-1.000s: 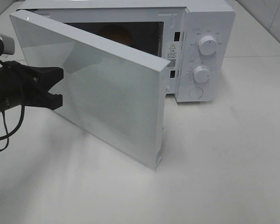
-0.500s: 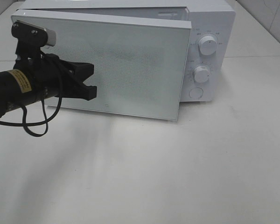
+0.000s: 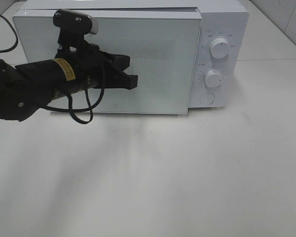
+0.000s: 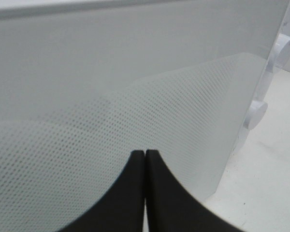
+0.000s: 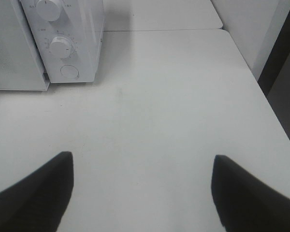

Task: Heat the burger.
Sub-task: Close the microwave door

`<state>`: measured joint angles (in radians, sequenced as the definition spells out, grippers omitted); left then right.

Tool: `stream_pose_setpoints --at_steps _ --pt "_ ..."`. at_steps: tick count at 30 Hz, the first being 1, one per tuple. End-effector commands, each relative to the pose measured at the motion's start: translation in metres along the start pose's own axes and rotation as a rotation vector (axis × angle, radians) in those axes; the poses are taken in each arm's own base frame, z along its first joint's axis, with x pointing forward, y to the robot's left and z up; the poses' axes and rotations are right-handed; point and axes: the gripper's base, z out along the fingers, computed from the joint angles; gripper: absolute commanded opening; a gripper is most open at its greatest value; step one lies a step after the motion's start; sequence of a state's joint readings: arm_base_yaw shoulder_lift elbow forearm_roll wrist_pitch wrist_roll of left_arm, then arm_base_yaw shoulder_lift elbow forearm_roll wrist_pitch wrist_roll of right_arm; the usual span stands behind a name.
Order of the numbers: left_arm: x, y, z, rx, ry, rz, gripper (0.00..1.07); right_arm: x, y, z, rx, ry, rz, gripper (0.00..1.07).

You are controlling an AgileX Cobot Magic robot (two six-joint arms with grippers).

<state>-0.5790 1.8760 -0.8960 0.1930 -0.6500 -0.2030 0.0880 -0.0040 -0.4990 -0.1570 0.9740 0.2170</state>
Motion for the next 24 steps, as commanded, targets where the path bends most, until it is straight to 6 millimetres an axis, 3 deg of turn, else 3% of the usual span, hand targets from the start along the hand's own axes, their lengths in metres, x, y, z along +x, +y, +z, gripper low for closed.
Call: stream_pose_setpoints --at_steps 1,24 --pt "-0.003 -0.005 0.009 -0.004 0.015 -0.022 0.00 0.001 -0.001 -0.004 0.011 -0.036 0.003 0.76" --pt "-0.031 -0.027 0.081 0.013 -0.057 -0.069 0.00 0.001 -0.002 -0.004 0.016 -0.037 -0.001 0.76"
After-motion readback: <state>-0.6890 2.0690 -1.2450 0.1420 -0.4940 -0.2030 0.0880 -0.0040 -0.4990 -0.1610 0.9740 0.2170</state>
